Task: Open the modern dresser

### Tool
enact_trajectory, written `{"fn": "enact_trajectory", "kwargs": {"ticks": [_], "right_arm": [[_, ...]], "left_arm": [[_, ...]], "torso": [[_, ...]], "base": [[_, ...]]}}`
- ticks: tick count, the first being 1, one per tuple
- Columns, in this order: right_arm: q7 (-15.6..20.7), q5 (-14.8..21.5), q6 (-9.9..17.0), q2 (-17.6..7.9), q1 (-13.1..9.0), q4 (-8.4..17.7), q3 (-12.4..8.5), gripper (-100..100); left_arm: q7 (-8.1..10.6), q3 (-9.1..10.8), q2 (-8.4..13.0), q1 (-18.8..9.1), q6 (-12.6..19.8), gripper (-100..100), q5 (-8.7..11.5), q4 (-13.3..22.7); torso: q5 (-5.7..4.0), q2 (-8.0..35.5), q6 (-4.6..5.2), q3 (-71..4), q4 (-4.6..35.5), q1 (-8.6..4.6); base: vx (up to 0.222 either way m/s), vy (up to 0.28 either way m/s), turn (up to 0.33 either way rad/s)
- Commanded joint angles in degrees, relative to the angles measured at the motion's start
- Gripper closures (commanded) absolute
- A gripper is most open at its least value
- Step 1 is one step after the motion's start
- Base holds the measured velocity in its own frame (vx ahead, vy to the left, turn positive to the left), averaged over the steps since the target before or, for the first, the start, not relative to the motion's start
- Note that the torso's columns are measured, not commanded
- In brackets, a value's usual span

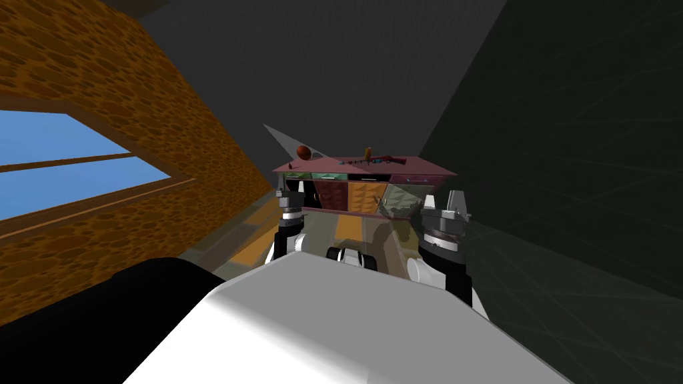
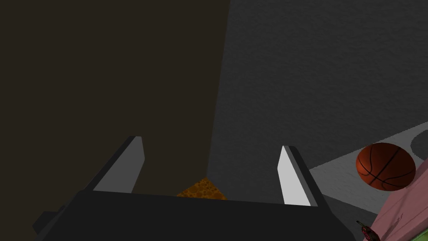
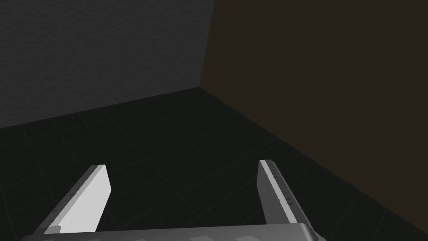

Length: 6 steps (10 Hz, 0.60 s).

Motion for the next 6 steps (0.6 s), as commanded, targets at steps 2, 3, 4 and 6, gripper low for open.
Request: {"fn": "enact_trajectory", "kwargs": {"ticks": [2,3,4,6], "right_arm": [[0.0,0.0,0.0,0.0,0.0,0.0,0.0,0],[0.0,0.0,0.0,0.0,0.0,0.0,0.0,0],[0.0,0.0,0.0,0.0,0.0,0.0,0.0,0],[0.0,0.0,0.0,0.0,0.0,0.0,0.0,0]], "left_arm": [[0.00,0.02,4.3,-0.3,-0.7,-100,0.0,1.2],[-0.01,0.03,6.1,-0.5,-1.2,-100,0.0,2.0],[-0.01,0.05,7.6,-0.7,-1.8,-100,0.0,3.0],[-0.01,0.09,10.0,-1.2,-3.2,-100,-0.1,5.2]], "torso": [[0.00,6.1,0.00,-12.4,6.1,-0.02],[-0.01,6.6,0.00,-13.6,6.7,-0.03],[-0.01,6.7,0.00,-13.9,6.8,-0.06],[-0.01,6.8,0.00,-13.9,6.9,-0.04]], "base": [[0.027,-0.017,0.000],[0.052,-0.035,-0.001],[0.066,-0.046,0.000],[0.077,-0.047,0.000]]}}
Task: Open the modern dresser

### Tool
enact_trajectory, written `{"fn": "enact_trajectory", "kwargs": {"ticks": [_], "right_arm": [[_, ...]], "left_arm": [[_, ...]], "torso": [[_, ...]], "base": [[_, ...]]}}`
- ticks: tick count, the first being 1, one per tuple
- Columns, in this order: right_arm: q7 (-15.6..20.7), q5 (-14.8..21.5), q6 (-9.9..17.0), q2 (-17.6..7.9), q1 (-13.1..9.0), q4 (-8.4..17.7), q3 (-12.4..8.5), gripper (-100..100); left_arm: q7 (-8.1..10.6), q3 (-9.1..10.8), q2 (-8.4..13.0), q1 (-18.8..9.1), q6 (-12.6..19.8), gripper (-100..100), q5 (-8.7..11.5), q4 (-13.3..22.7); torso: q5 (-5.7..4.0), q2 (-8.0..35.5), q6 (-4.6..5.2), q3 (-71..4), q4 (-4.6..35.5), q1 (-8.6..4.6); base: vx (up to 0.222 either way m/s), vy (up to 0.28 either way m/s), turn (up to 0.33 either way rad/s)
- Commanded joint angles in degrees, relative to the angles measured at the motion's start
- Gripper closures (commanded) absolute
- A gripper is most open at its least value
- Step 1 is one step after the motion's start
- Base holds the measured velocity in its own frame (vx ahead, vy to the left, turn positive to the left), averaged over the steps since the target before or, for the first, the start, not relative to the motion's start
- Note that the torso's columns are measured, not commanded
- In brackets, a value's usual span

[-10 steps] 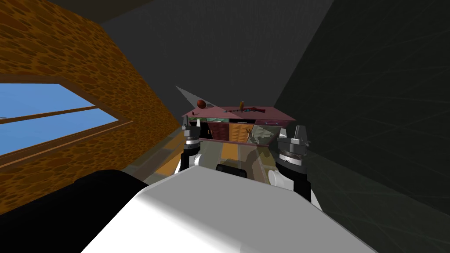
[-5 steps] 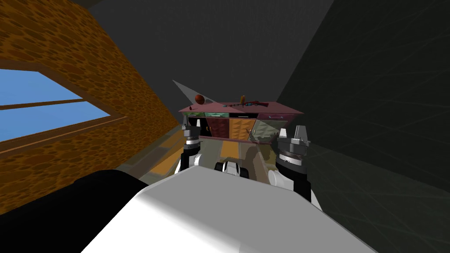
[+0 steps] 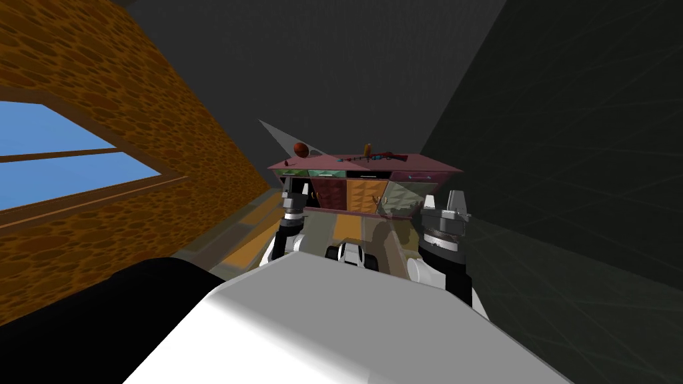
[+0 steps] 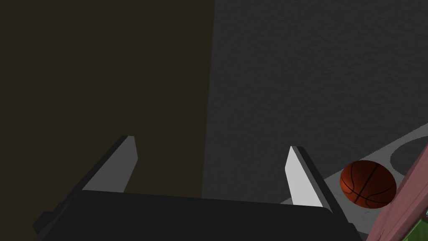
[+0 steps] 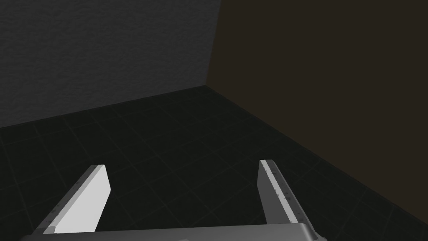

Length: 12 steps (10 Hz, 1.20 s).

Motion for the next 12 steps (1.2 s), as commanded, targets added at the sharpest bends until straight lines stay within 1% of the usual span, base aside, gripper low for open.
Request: {"fn": "enact_trajectory", "kwargs": {"ticks": [1,3,5,9,10,12], "right_arm": [[0.0,0.0,0.0,0.0,0.0,0.0,0.0,0],[0.0,0.0,0.0,0.0,0.0,0.0,0.0,0],[0.0,0.0,0.0,0.0,0.0,0.0,0.0,0],[0.0,0.0,0.0,0.0,0.0,0.0,0.0,0],[0.0,0.0,0.0,0.0,0.0,0.0,0.0,0],[0.0,0.0,0.0,0.0,0.0,0.0,0.0,0]], "left_arm": [[-0.04,-0.05,2.8,-0.6,-2.2,-100,-0.1,3.1],[-0.03,0.00,4.0,-1.2,-4.1,-100,-0.1,5.9],[-0.03,0.06,4.7,-2.0,-6.2,-100,-0.2,9.1],[-0.01,0.19,5.2,-3.7,-11.0,-100,-0.3,16.0],[-0.01,0.19,5.2,-3.7,-11.0,-100,-0.3,16.5],[-0.01,0.26,5.1,-4.7,-13.7,-100,-0.3,20.3]], "torso": [[0.01,0.0,0.00,0.0,0.0,0.04],[-0.01,0.0,0.00,0.0,0.0,-0.06],[0.01,0.0,0.00,0.0,0.0,0.02],[-0.01,0.0,0.00,0.0,0.0,-0.03],[-0.01,0.0,0.00,0.0,0.0,-0.01],[0.07,0.2,0.00,0.1,0.1,0.21]], "base": [[0.096,-0.059,-0.002],[0.103,-0.084,0.001],[0.143,-0.080,-0.001],[0.141,-0.101,-0.001],[0.109,-0.068,0.003],[0.107,-0.059,-0.003]]}}
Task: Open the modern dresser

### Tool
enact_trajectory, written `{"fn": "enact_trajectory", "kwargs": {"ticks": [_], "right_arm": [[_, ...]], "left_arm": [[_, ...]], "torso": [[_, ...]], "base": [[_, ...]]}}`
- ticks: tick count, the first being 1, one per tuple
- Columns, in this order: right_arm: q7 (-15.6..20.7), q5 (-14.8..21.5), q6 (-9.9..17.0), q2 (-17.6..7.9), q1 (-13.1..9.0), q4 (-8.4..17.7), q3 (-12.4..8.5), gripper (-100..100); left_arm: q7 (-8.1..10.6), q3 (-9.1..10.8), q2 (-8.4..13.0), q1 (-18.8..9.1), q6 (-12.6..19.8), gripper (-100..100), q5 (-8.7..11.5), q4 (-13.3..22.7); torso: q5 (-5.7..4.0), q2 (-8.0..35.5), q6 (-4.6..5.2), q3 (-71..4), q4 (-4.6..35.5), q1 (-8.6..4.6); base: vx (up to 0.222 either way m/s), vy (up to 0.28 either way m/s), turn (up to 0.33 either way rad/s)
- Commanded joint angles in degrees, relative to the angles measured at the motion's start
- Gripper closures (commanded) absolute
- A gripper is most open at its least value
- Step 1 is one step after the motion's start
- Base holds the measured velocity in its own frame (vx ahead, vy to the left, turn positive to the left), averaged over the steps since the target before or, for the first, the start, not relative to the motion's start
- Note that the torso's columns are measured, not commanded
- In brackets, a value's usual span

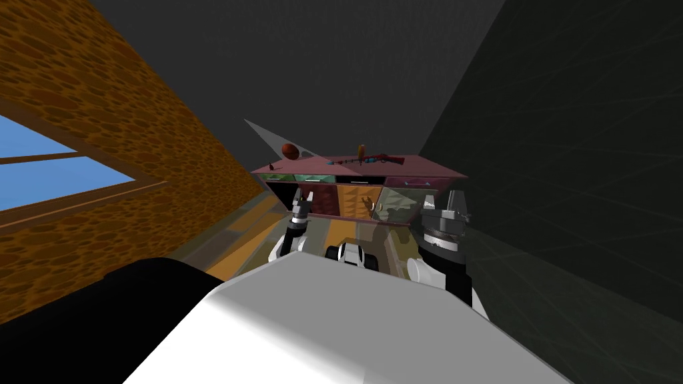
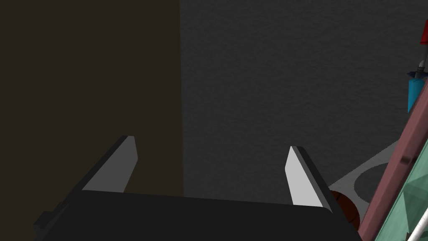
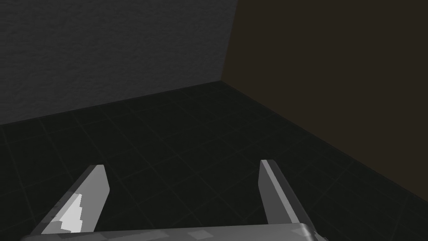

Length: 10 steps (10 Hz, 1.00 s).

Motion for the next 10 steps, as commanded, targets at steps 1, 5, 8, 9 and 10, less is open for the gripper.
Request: {"fn": "enact_trajectory", "kwargs": {"ticks": [1,5,8,9,10], "right_arm": [[0.0,0.0,0.0,0.0,0.0,0.0,0.0,0],[0.0,0.0,0.0,0.0,0.0,0.0,0.0,0],[0.0,0.0,0.0,0.0,0.0,0.0,0.0,0],[0.0,0.0,0.0,0.0,0.0,0.0,0.0,0],[0.0,0.0,0.0,0.0,0.0,0.0,0.0,0]], "left_arm": [[0.06,0.18,-0.1,-1.3,-3.5,-100,0.0,4.8],[0.06,0.26,-0.4,-2.3,-6.4,-100,-0.1,10.0],[0.05,0.34,-0.9,-3.4,-9.3,-100,-0.2,14.8],[0.04,0.38,-1.1,-4.0,-10.8,-100,-0.2,16.9],[0.04,0.38,-1.1,-4.0,-10.8,-100,-0.2,17.2]], "torso": [[-0.04,-0.2,0.00,-0.1,0.0,-0.16],[-0.05,-0.1,0.00,-0.1,0.0,-0.15],[-0.06,-0.2,0.00,-0.1,-0.1,-0.21],[-0.06,-0.1,0.00,-0.1,0.0,-0.18],[-0.05,-0.1,0.00,-0.1,0.0,-0.17]], "base": [[0.192,-0.098,0.000],[0.114,-0.073,0.000],[0.115,-0.076,0.000],[0.108,-0.076,-0.001],[0.080,-0.059,0.001]]}}
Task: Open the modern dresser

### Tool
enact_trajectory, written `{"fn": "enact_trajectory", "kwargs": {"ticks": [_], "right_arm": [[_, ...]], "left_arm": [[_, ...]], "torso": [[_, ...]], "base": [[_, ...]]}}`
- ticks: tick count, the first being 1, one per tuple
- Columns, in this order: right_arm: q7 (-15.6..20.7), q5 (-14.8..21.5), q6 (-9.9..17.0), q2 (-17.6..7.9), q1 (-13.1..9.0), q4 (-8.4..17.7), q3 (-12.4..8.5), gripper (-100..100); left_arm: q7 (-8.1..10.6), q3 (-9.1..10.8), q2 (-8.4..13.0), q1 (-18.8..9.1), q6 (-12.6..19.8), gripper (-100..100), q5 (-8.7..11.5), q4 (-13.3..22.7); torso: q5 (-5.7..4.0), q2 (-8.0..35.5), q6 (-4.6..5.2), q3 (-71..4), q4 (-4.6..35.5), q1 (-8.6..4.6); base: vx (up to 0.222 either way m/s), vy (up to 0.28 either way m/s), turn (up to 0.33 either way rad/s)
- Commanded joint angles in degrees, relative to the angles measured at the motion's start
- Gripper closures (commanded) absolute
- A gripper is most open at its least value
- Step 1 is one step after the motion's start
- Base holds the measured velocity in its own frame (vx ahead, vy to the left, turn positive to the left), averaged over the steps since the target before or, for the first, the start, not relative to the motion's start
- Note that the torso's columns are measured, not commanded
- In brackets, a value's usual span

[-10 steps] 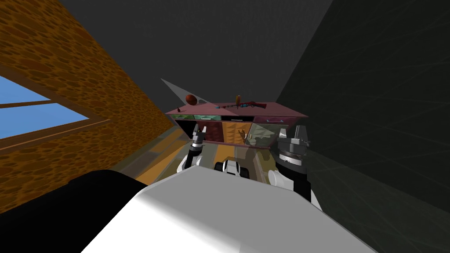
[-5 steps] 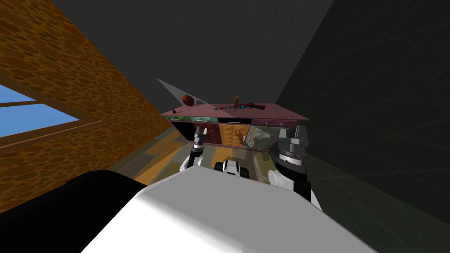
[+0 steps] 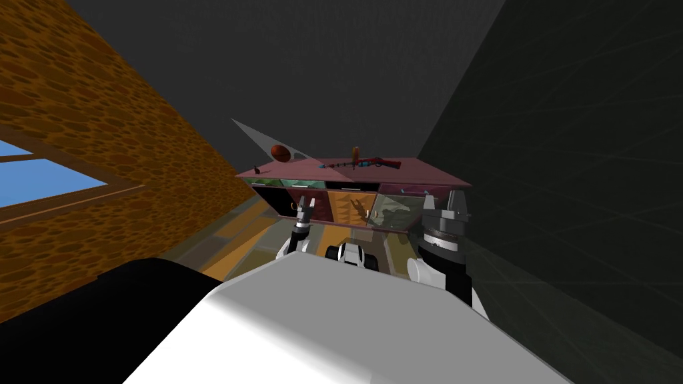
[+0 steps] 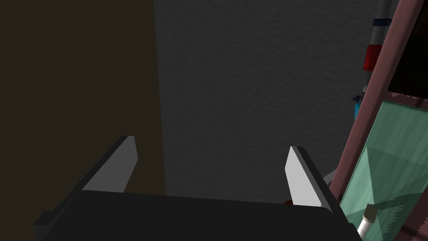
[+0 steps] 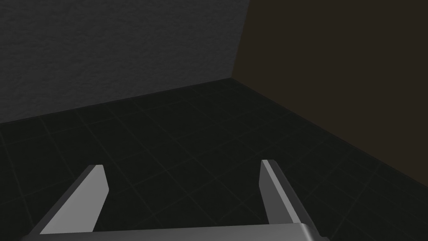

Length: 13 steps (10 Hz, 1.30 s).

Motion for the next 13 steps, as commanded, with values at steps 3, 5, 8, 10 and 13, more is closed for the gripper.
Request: {"fn": "enact_trajectory", "kwargs": {"ticks": [3,5,8,10,13], "right_arm": [[0.0,0.0,0.0,0.0,0.0,0.0,0.0,0],[0.0,0.0,0.0,0.0,0.0,0.0,0.0,0],[0.0,0.0,0.0,0.0,0.0,0.0,0.0,0],[0.0,0.0,0.0,0.0,0.0,0.0,0.0,0],[0.0,0.0,0.0,0.0,0.0,0.0,0.0,0]], "left_arm": [[-0.02,0.16,-0.6,-1.7,-3.6,-100,-0.1,6.7],[-0.05,0.24,-1.2,-2.9,-6.3,-100,-0.1,10.5],[-0.06,0.28,-1.5,-3.4,-7.7,-100,-0.2,13.9],[-0.08,0.35,-2.1,-4.4,-10.2,-100,-0.2,17.7],[-0.11,0.41,-2.6,-5.4,-12.4,-100,-0.3,22.3]], "torso": [[-0.01,-0.1,0.00,-0.1,0.0,-0.04],[0.00,0.0,0.00,0.0,0.0,0.00],[0.01,0.1,0.00,0.0,0.0,0.03],[0.01,0.0,0.00,0.0,0.0,0.02],[0.01,0.1,0.00,0.1,0.0,0.01]], "base": [[0.111,-0.077,-0.001],[0.123,-0.084,-0.002],[0.092,-0.065,0.001],[0.126,-0.067,-0.003],[0.092,-0.065,-0.001]]}}
